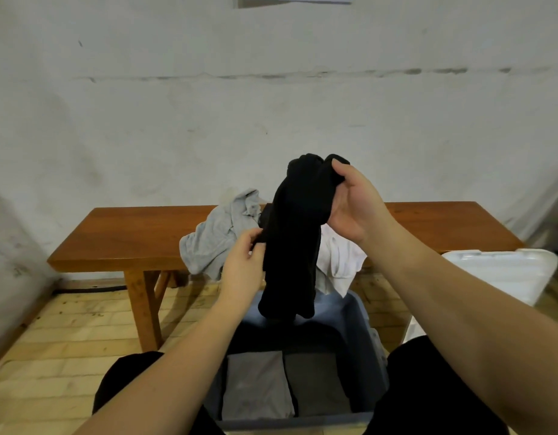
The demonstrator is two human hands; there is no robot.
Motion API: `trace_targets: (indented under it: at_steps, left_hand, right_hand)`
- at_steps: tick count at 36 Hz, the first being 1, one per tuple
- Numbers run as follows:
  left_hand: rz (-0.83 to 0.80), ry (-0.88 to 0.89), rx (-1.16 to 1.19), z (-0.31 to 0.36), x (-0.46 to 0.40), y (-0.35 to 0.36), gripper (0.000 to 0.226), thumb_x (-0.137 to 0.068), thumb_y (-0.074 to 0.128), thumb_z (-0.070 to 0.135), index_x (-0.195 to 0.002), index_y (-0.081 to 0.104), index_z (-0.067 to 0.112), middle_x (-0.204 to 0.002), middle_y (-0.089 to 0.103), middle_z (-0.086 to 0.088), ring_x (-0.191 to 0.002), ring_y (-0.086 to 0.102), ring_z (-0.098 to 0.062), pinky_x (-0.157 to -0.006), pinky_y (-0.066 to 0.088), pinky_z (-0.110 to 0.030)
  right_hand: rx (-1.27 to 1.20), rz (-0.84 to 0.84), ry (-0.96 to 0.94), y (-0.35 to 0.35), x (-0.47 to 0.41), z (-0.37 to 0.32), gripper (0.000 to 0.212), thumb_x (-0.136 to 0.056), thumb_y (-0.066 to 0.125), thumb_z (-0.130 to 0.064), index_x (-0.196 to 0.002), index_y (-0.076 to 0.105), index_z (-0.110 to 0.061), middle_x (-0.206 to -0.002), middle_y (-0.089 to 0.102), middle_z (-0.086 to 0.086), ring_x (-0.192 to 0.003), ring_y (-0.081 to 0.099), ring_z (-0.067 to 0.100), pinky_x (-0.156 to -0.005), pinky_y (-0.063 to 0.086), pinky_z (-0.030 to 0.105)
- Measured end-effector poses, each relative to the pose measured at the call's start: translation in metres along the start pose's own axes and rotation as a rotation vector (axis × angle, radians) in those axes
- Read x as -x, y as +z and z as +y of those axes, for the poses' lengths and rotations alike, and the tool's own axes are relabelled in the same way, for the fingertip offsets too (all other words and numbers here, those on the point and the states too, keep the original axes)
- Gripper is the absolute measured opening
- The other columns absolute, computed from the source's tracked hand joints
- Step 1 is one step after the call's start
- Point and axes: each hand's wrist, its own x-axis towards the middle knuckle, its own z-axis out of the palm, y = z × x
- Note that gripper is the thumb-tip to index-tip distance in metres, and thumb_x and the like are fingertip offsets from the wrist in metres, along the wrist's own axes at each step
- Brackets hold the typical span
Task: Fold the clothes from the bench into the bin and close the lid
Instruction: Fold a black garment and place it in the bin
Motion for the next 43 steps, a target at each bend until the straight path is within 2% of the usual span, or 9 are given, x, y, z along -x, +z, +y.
trace_targets:
  at_steps: [4, 7, 10, 13, 17, 24, 28, 35, 43]
  left_hand:
    - [0.013, -0.017, 0.162, 0.006, -0.002, -0.008, 0.023, -0.103, 0.043, 0.016, -0.108, 0.062, 0.029, -0.099, 0.068, 0.003, -0.092, 0.064, -0.016, -0.084, 0.052, -0.039]
    - [-0.088, -0.178, 0.461, 0.013, -0.005, -0.015, 0.02, -0.101, 0.044, 0.017, -0.107, 0.063, 0.018, -0.103, 0.061, -0.011, -0.092, 0.056, -0.026, -0.075, 0.046, -0.036]
    - [-0.211, -0.266, 0.632, 0.018, -0.006, -0.022, 0.028, -0.098, 0.049, 0.012, -0.123, 0.06, 0.014, -0.12, 0.068, -0.006, -0.107, 0.065, -0.02, -0.09, 0.05, -0.036]
    - [-0.212, -0.235, 0.474, 0.021, -0.007, -0.028, 0.033, -0.093, 0.059, 0.003, -0.122, 0.059, 0.018, -0.118, 0.069, -0.004, -0.109, 0.066, -0.018, -0.091, 0.052, -0.033]
    - [-0.075, -0.198, 0.308, 0.026, -0.008, -0.036, 0.008, -0.092, 0.067, 0.019, -0.098, 0.065, 0.014, -0.093, 0.069, 0.0, -0.09, 0.067, -0.019, -0.08, 0.051, -0.033]
    - [-0.071, -0.317, 0.342, 0.026, -0.021, -0.065, 0.039, -0.094, 0.059, 0.049, -0.123, 0.066, 0.025, -0.118, 0.071, 0.005, -0.113, 0.065, -0.018, -0.104, 0.048, -0.044]
    - [-0.04, -0.33, 0.35, 0.031, -0.028, -0.081, 0.033, -0.095, 0.059, 0.043, -0.116, 0.066, 0.019, -0.113, 0.073, 0.0, -0.111, 0.066, -0.019, -0.105, 0.046, -0.041]
    - [0.041, -0.476, 0.401, 0.022, -0.05, -0.118, 0.036, -0.099, 0.056, 0.026, -0.13, 0.054, 0.008, -0.119, 0.067, -0.009, -0.109, 0.066, -0.023, -0.102, 0.049, -0.038]
    - [0.09, -0.474, 0.319, 0.014, -0.065, -0.157, 0.032, -0.101, 0.052, 0.024, -0.13, 0.056, 0.01, -0.119, 0.069, -0.008, -0.111, 0.067, -0.022, -0.086, 0.054, -0.034]
  right_hand:
    - [-0.006, 0.035, -0.022, -0.011, 0.004, -0.007, 0.038, -0.105, 0.035, -0.029, -0.127, 0.059, -0.008, -0.124, 0.068, 0.011, -0.116, 0.065, 0.026, -0.095, 0.05, 0.037]
    - [0.016, 0.068, -0.021, -0.017, 0.007, -0.009, 0.039, -0.105, 0.036, -0.029, -0.13, 0.057, -0.007, -0.125, 0.068, 0.011, -0.116, 0.066, 0.025, -0.092, 0.054, 0.037]
    - [0.061, 0.107, 0.001, -0.023, 0.008, -0.009, 0.04, -0.105, 0.036, -0.03, -0.132, 0.057, -0.008, -0.127, 0.068, 0.01, -0.116, 0.065, 0.024, -0.094, 0.051, 0.038]
    - [0.101, 0.123, 0.027, -0.026, 0.008, -0.006, 0.04, -0.105, 0.037, -0.031, -0.131, 0.058, -0.009, -0.126, 0.068, 0.009, -0.116, 0.066, 0.023, -0.094, 0.049, 0.037]
    - [0.127, 0.109, 0.068, -0.033, 0.007, 0.0, 0.038, -0.106, 0.038, -0.029, -0.129, 0.059, -0.008, -0.125, 0.069, 0.008, -0.115, 0.066, 0.021, -0.097, 0.049, 0.035]
    - [0.474, 0.145, 0.184, -0.072, 0.0, -0.004, 0.036, -0.101, 0.053, -0.029, -0.132, 0.058, -0.009, -0.126, 0.066, 0.009, -0.115, 0.064, 0.027, -0.088, 0.056, 0.044]
    - [0.655, 0.226, 0.277, -0.1, -0.002, -0.016, 0.03, -0.098, 0.06, -0.03, -0.122, 0.064, -0.014, -0.122, 0.069, 0.008, -0.113, 0.065, 0.03, -0.09, 0.055, 0.051]
    - [0.806, 0.442, 0.237, -0.13, 0.004, -0.037, 0.034, -0.093, 0.067, -0.035, -0.122, 0.065, -0.016, -0.11, 0.074, 0.0, -0.105, 0.067, 0.019, -0.07, 0.053, 0.035]
    - [0.74, 0.456, 0.11, -0.156, 0.007, -0.05, 0.036, -0.101, 0.054, -0.039, -0.129, 0.06, -0.017, -0.12, 0.07, 0.002, -0.11, 0.067, 0.023, -0.083, 0.055, 0.035]
